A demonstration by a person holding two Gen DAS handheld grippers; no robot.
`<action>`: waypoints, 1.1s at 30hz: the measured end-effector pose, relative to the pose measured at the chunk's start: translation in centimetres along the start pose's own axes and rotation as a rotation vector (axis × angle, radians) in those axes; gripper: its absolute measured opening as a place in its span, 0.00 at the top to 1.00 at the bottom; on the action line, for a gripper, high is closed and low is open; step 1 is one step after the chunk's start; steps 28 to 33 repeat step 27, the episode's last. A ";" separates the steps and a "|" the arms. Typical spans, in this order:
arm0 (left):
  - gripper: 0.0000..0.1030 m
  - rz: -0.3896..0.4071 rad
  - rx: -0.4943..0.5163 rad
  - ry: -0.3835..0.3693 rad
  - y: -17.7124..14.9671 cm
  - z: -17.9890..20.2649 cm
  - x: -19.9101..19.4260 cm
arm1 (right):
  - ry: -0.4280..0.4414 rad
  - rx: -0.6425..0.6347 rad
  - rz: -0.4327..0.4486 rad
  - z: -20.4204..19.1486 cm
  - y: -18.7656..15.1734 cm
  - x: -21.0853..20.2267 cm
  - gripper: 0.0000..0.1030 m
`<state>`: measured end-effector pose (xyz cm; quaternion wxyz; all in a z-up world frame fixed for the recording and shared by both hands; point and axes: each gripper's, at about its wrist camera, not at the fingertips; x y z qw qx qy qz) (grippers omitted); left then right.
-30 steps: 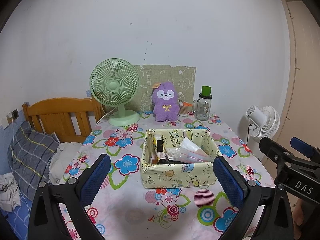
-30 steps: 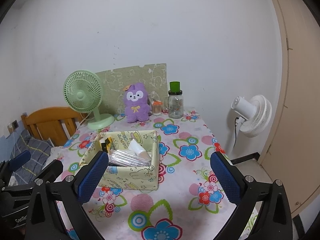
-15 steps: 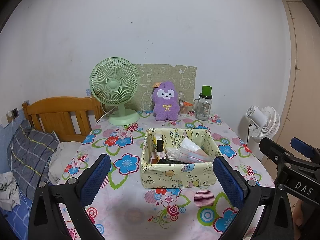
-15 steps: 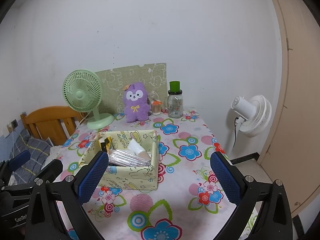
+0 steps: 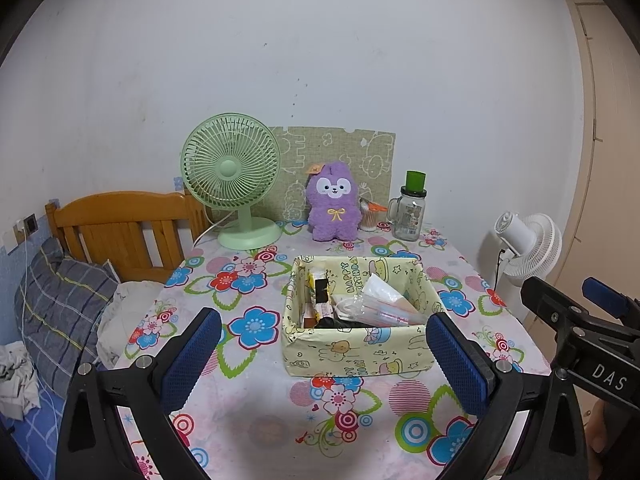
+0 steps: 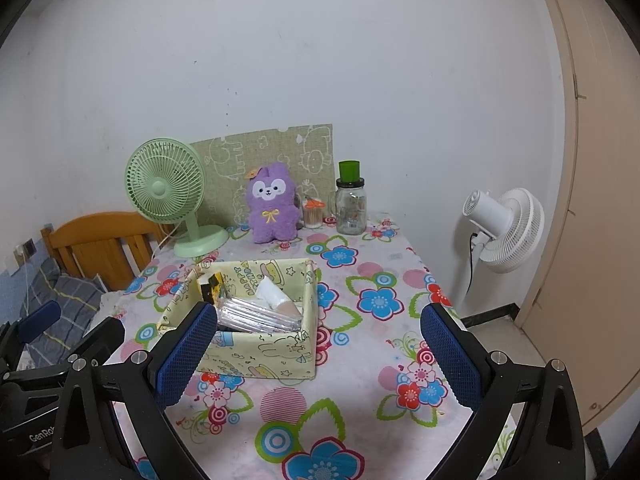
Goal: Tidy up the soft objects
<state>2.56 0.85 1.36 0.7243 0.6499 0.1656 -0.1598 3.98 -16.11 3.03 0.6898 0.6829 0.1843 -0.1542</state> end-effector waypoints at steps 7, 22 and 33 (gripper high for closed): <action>0.00 0.001 0.000 0.001 0.0 0.0 0.0 | 0.000 -0.003 -0.006 0.0 0.0 0.2 0.00; 0.00 -0.002 0.001 0.000 0.0 0.1 0.1 | -0.002 0.000 -0.007 0.0 0.0 0.2 0.00; 0.00 -0.004 0.001 -0.002 -0.1 0.3 0.3 | -0.002 0.004 -0.010 0.0 -0.1 0.2 0.00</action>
Point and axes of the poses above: each gripper's, at about its wrist camera, not at the fingertips, and x roughly the way its jaws point, z to its right, y to its top, and after that the axes turned 4 degrees about -x, right-handed
